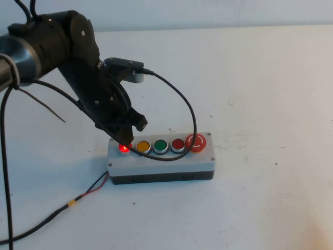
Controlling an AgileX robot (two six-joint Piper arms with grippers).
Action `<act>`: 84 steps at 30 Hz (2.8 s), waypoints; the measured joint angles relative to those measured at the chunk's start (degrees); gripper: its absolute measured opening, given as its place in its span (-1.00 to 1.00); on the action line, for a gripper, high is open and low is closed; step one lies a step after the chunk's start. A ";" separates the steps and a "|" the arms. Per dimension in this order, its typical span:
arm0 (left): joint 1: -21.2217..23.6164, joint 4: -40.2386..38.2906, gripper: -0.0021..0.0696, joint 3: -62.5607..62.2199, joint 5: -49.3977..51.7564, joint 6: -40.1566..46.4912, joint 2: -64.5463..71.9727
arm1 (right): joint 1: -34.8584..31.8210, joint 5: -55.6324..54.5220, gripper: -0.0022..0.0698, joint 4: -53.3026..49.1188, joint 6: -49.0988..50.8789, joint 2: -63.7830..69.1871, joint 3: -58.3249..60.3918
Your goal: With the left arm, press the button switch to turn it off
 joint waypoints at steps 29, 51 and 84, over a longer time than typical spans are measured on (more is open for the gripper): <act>-0.05 -1.88 -0.95 -0.83 -0.12 0.21 0.48 | 0.00 0.00 -0.98 0.00 0.00 0.00 0.00; -0.54 -1.07 -0.95 44.58 -39.81 -1.79 -59.81 | 0.00 0.00 -0.98 0.00 0.00 0.00 0.00; 0.81 8.34 -0.95 87.10 -83.94 -4.62 -94.03 | 0.00 0.00 -0.98 0.00 0.00 0.00 0.00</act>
